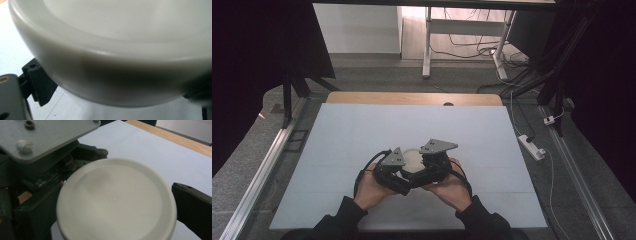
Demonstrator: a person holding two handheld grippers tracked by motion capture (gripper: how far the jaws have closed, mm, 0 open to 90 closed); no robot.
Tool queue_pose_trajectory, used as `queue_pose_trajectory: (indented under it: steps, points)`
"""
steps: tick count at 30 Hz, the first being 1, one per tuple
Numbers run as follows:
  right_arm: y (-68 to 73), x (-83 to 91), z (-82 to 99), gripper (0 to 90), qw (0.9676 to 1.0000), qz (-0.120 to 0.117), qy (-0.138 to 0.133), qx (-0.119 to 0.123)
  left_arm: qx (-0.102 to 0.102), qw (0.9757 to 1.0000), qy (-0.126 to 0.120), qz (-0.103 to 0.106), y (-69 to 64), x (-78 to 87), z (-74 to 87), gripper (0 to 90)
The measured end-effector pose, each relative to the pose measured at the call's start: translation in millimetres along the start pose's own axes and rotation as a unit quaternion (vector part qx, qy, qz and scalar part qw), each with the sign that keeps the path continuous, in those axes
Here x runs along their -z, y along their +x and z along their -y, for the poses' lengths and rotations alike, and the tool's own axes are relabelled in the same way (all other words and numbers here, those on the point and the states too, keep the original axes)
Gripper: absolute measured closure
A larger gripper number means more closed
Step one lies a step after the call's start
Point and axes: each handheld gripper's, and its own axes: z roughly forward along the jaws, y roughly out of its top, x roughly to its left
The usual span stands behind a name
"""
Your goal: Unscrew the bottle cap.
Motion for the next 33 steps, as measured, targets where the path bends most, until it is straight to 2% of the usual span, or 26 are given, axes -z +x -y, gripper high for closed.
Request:
queue_pose_trajectory:
  steps: [1,7,12,13,14,16,19,22,26,27,28,30,31,32,33]
  points:
    - [0.0,-0.5,0.3,5.8,1.0000,-0.005,-0.002,0.000,0.003,1.0000,-0.001,0.000,0.1,-0.1,-0.1,7.5]
    - [-0.3,-0.4,1.4,6.9,0.9999,-0.007,-0.004,0.010,0.003,1.0000,-0.001,0.001,0.8,-0.9,0.9,7.6]
    - [-5.9,-0.2,2.6,7.1,0.9994,-0.032,-0.004,0.012,0.000,0.9998,0.001,0.019,2.9,-1.2,1.4,7.6]
    - [-9.1,0.6,2.9,7.2,0.9987,-0.050,-0.005,0.013,-0.002,0.9997,0.001,0.023,3.4,-0.7,1.3,7.6]
    - [-9.1,0.6,2.9,7.2,0.9987,-0.050,-0.005,0.013,-0.004,0.9996,0.000,0.028,3.6,-0.4,1.1,7.6]
    - [-12.0,1.9,3.1,7.2,0.9975,-0.068,-0.007,0.017,-0.010,0.9993,-0.002,0.037,3.9,0.4,1.0,7.6]
    - [-16.4,4.2,2.4,7.2,0.9947,-0.098,-0.005,0.033,-0.022,0.9981,-0.002,0.058,4.8,1.5,0.8,7.6]
    - [-20.6,6.2,1.5,7.2,0.9900,-0.133,-0.001,0.048,-0.033,0.9961,-0.002,0.082,5.5,2.1,0.5,7.6]
    - [-27.5,7.8,1.7,7.2,0.9806,-0.185,0.002,0.065,-0.047,0.9927,-0.003,0.111,5.0,2.3,0.3,7.6]
    - [-29.6,8.7,2.2,7.1,0.9752,-0.208,0.003,0.077,-0.054,0.9917,-0.002,0.116,5.0,2.4,0.3,7.6]
    - [-29.6,8.7,2.2,7.1,0.9752,-0.208,0.003,0.077,-0.061,0.9910,0.001,0.119,4.9,2.5,0.1,7.6]
    - [-30.1,9.2,2.7,7.1,0.9714,-0.221,0.003,0.087,-0.067,0.9904,0.001,0.121,3.7,2.3,0.1,7.6]
    - [-30.2,9.3,3.3,7.0,0.9708,-0.221,0.003,0.093,-0.068,0.9906,0.003,0.119,3.4,2.2,0.0,7.6]
    - [-30.2,9.3,3.3,7.0,0.9708,-0.221,0.003,0.093,-0.066,0.9911,0.003,0.115,3.4,2.0,0.0,7.6]
    - [-30.0,8.6,3.7,6.8,0.9734,-0.214,0.001,0.082,-0.063,0.9916,0.002,0.113,3.8,2.2,0.1,7.5]
